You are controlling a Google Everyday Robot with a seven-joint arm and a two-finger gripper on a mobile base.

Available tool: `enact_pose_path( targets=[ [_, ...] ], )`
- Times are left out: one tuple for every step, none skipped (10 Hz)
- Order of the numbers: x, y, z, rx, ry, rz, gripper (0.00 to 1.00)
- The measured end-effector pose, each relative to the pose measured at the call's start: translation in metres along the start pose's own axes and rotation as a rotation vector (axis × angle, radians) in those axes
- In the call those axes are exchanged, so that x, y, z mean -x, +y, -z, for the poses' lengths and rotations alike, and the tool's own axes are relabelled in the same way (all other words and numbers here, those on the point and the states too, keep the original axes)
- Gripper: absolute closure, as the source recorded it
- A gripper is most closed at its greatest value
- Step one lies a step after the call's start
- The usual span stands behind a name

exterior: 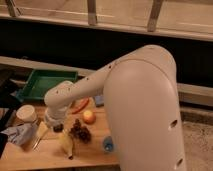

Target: Place banana in table surface

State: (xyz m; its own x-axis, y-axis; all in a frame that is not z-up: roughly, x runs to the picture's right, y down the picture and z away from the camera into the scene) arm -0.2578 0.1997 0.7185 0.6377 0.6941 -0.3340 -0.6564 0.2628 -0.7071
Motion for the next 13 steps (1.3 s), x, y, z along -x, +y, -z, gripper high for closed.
enact_pose_path(
  targets=[
    [-0.008,-0.001,-0.005,0.009,0.007,-0.021,0.20],
    [-0.020,-0.006,-0.008,0.020,0.009,-0.056,0.20],
    [-0.024,-0.009,-0.008,0.023,0.008,-0.070,0.20],
    [-0.023,-0.007,-0.008,0.025,0.008,-0.067,0.20],
    [-0.023,-0.006,-0.009,0.026,0.008,-0.067,0.20],
    [-0.023,-0.008,-0.008,0.023,0.007,-0.069,0.20],
    [-0.023,-0.006,-0.008,0.022,0.010,-0.066,0.20],
    [-0.021,-0.006,-0.010,0.005,0.028,-0.070,0.20],
    [-0.018,-0.002,-0.016,0.000,0.046,-0.073,0.20],
    [-0.024,-0.004,-0.021,-0.001,0.067,-0.086,0.20],
    [-0.030,-0.006,-0.023,0.001,0.077,-0.099,0.20],
    [-0.038,-0.011,-0.024,0.002,0.086,-0.119,0.20],
    [-0.044,-0.012,-0.028,0.005,0.094,-0.134,0.20]
  ],
)
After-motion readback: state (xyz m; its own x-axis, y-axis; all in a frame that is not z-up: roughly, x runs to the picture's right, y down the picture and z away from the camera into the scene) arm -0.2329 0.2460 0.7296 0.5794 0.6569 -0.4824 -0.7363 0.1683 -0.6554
